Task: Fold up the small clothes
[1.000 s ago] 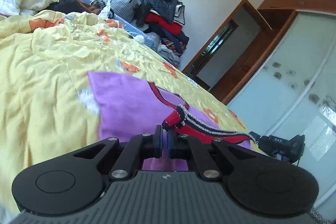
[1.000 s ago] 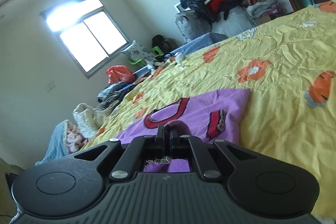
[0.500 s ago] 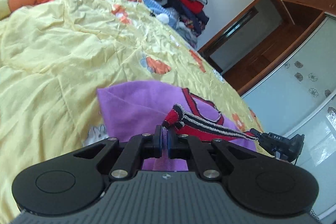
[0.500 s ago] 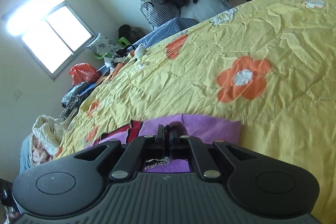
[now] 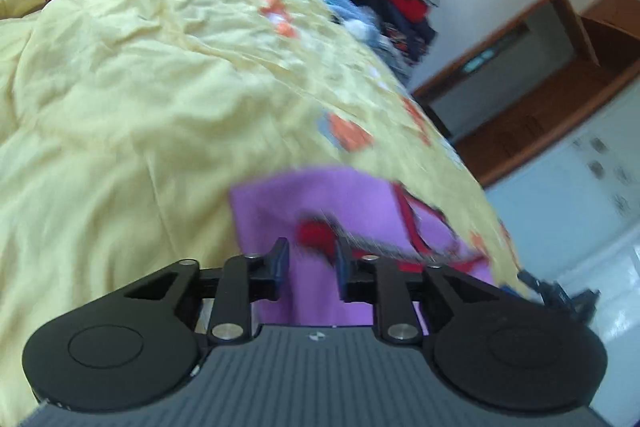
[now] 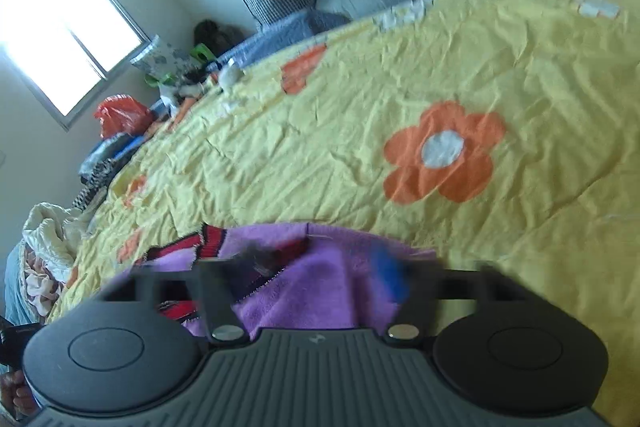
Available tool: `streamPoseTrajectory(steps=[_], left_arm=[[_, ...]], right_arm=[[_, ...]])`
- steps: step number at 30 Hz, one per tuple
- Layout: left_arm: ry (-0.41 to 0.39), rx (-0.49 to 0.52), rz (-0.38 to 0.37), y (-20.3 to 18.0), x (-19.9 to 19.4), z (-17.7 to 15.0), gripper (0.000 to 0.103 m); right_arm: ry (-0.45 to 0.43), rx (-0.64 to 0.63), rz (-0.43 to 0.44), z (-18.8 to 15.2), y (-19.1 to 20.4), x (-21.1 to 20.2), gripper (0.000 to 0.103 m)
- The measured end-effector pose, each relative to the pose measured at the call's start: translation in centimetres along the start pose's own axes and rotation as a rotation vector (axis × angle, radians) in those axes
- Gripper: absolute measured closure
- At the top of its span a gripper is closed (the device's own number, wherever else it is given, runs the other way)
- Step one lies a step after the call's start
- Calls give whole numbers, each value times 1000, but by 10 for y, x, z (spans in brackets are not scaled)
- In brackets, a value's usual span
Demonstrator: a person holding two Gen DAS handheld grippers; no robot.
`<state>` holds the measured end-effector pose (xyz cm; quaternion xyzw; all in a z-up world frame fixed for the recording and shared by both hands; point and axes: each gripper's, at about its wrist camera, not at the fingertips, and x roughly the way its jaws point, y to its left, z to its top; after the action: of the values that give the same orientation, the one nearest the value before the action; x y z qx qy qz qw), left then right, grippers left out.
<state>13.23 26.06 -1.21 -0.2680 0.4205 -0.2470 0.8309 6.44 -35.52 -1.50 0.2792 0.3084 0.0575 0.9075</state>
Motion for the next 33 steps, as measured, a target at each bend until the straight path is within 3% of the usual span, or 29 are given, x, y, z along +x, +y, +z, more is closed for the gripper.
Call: streamPoseTrajectory(steps=[2,6,8,11,12,13,14,15,16,19,20,28,33], left_arm=[[34,12,7,-10,-19,-28,60],[72,52,40,-26,-50,-85,58],[98,42,51,-29,-57,-106,48],[113,31,45,-28,-59,-125,40],[118,31,47,-28,-59,-129,42],[112,33,51,-29,-58,-132,50],[122,40,46,-30,-57,-132,57],[135,44,46,-31,-54,-131,72],[144,39,53,-30,-51,-130,87],[182,-25,18,-16,-41,-124,95],[190,-33,4,-12,-41,-122,95],[213,67,14,-18,-65,-102,97],[241,81,75,-1,-66,-113,97]], right_arm=[[-2,-68,33,-10,0,-25,6],[47,-146,6,-42,-4,-64,13],[68,-165,11,-59,-5,-81,23],[74,-178,-11,-79,-5,-102,23],[80,-167,-1,-84,-7,-107,23],[90,-160,9,-89,-8,-111,25],[94,-164,4,-94,-8,-113,37],[99,-167,-18,-98,-7,-113,46],[117,-158,-9,-101,-9,-110,62],[168,-82,63,-111,-16,-99,92],[163,-82,77,-114,-15,-100,96],[46,-118,174,-91,6,-154,100],[136,-218,78,-108,-1,-140,100]])
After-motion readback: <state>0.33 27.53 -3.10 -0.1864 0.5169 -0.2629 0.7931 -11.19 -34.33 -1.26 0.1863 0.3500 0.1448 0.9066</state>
